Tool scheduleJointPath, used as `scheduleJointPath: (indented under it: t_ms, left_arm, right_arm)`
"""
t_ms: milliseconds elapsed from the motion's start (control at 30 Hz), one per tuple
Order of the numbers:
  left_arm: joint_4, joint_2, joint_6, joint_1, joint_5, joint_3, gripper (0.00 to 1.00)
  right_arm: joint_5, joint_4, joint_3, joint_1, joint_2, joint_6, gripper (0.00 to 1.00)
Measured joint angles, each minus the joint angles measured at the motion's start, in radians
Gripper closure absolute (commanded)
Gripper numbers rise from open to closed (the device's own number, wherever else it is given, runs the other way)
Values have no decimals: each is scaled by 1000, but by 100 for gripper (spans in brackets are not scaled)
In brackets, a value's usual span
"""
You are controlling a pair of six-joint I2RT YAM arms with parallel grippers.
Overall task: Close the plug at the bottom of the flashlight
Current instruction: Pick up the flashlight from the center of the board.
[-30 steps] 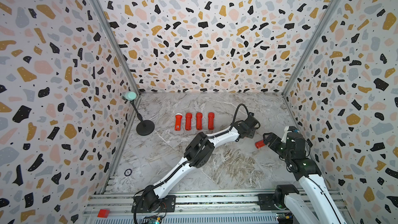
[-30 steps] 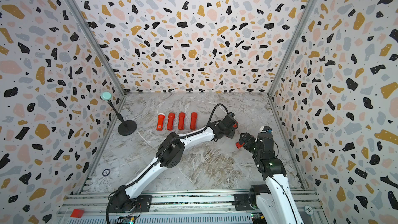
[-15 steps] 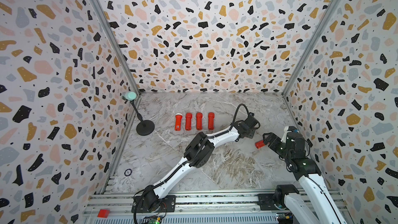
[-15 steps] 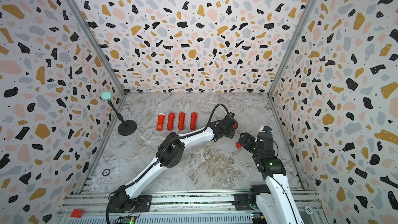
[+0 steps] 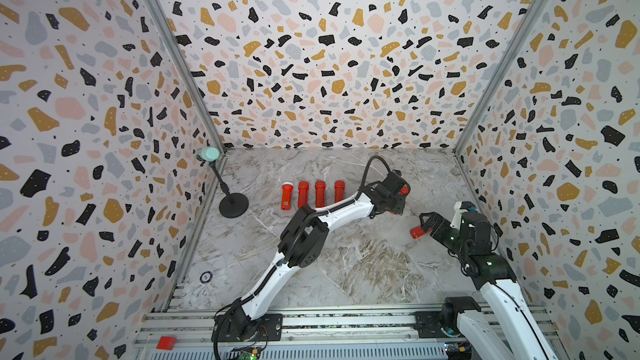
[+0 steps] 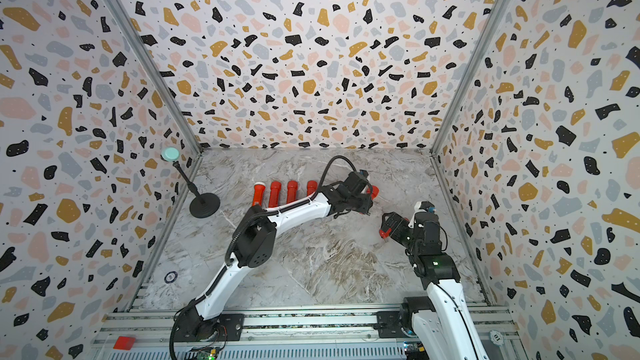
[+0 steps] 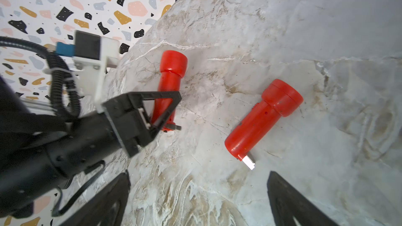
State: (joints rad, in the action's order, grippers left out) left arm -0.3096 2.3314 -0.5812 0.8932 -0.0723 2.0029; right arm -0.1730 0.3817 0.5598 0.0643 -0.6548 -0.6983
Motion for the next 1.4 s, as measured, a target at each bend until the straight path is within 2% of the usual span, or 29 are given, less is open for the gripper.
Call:
scheduleJointPath:
  t_ms: [200, 333, 500, 767, 867, 1067, 1400]
  left_arm:
    - [307, -203, -246, -134, -179, -328, 100]
    - [521, -272, -404, -206, -265, -514, 100]
    - [741, -344, -558, -239, -333, -705, 100]
    - [1191, -441, -809, -297, -365, -977, 100]
    - [1329, -448, -885, -317, -364, -1043, 100]
    - [1490, -448, -983, -332, -354, -1114, 100]
    - [1561, -448, -1042, -332, -352, -1121, 100]
  right_arm:
    - [-95, -98, -41, 1, -3, -19, 1]
    - [-142, -155, -57, 24, -40, -41, 1]
    - [-146, -245, -56, 137, -103, -69, 1]
    - [-145, -402, -55, 316, -251, -134, 1]
    - [-145, -498, -57, 362, -286, -181, 1]
    - [-121, -766, -115, 463, -361, -310, 0]
    - [-31, -1113, -132, 592, -516, -471, 5]
